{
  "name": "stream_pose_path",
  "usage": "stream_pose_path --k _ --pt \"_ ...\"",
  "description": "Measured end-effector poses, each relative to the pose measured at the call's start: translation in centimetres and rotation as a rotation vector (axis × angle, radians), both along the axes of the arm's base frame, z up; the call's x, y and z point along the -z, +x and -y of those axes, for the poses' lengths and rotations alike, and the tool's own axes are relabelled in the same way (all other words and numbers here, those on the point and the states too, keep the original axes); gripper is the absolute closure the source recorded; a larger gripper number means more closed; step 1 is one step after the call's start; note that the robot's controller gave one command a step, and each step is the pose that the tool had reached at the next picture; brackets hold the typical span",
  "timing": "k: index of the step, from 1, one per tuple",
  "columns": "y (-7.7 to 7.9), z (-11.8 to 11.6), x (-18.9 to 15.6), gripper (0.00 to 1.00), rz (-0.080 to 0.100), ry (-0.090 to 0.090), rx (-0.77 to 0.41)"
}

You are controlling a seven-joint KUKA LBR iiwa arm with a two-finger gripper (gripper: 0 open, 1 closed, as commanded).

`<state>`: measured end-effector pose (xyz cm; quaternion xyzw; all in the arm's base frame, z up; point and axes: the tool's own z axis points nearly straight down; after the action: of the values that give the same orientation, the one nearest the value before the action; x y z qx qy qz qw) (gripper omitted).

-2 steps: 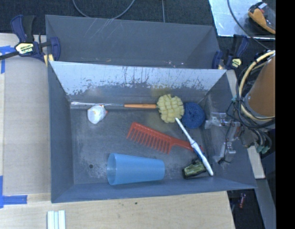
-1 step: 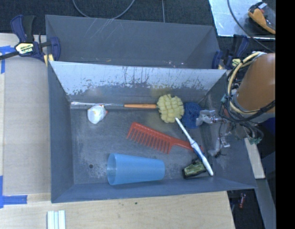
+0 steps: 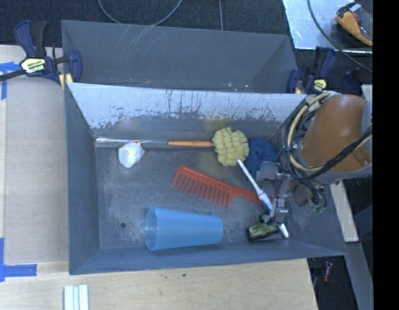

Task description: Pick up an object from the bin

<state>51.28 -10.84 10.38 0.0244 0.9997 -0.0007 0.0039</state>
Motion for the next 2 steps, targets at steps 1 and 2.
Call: stream_pose_path --k 1,2 --pt "1.68 0.19 1.94 0.00 0.003 -0.001 -0.158" --pt "0.74 -0.34 2.81 0.00 0.001 -0.001 -0.017"
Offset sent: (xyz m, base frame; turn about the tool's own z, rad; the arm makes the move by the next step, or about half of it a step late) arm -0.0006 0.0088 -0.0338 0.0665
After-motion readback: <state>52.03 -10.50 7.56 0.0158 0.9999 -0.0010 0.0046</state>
